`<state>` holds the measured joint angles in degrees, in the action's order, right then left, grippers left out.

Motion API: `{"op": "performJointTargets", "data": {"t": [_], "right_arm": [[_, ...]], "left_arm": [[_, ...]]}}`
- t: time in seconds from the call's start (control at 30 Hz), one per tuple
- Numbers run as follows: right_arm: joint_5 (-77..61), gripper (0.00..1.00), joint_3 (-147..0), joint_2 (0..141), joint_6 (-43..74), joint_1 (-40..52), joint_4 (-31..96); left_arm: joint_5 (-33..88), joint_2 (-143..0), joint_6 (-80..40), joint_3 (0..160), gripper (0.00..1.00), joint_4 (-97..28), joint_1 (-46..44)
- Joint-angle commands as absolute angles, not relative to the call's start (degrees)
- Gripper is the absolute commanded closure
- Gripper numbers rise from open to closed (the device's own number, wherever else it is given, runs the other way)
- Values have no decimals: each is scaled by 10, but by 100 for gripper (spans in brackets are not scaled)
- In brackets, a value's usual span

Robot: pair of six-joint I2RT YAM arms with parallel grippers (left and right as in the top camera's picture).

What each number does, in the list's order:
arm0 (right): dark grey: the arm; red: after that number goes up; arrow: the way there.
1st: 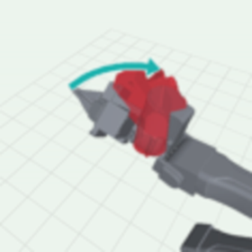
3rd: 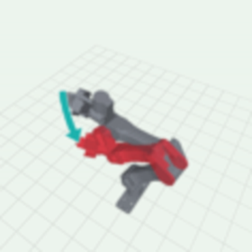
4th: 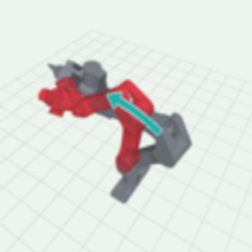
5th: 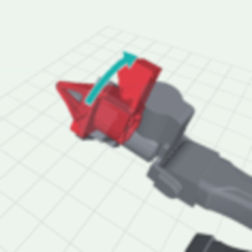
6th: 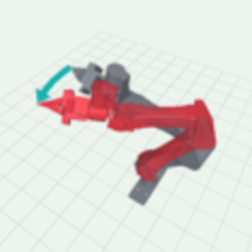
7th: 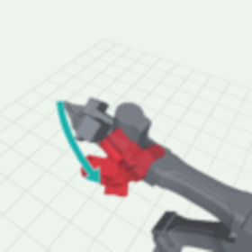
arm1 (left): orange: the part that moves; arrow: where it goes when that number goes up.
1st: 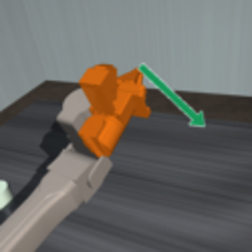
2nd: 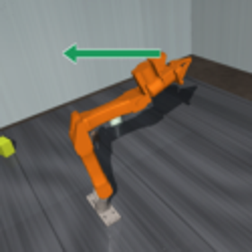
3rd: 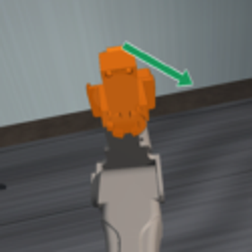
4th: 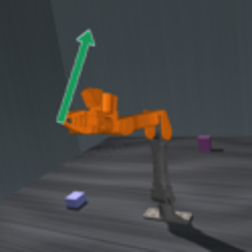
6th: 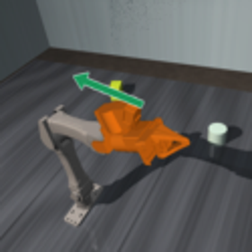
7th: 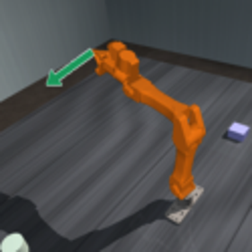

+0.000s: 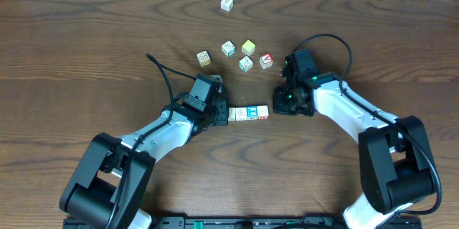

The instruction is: Lift 4 blocks

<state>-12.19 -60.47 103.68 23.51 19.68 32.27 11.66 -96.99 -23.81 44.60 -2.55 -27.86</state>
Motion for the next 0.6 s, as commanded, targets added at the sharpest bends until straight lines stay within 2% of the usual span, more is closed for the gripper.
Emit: {"op": "performJointTargets", "data": {"t": [0.0,0.57], "right_arm": [[-142,99,-605,1042,239,212,319],[-124,99,-605,1042,239,237,298]], "left_arm": [[111,-973,-239,456,93,-25,-279],[111,-973,-243,456,93,-25,-279]]}}
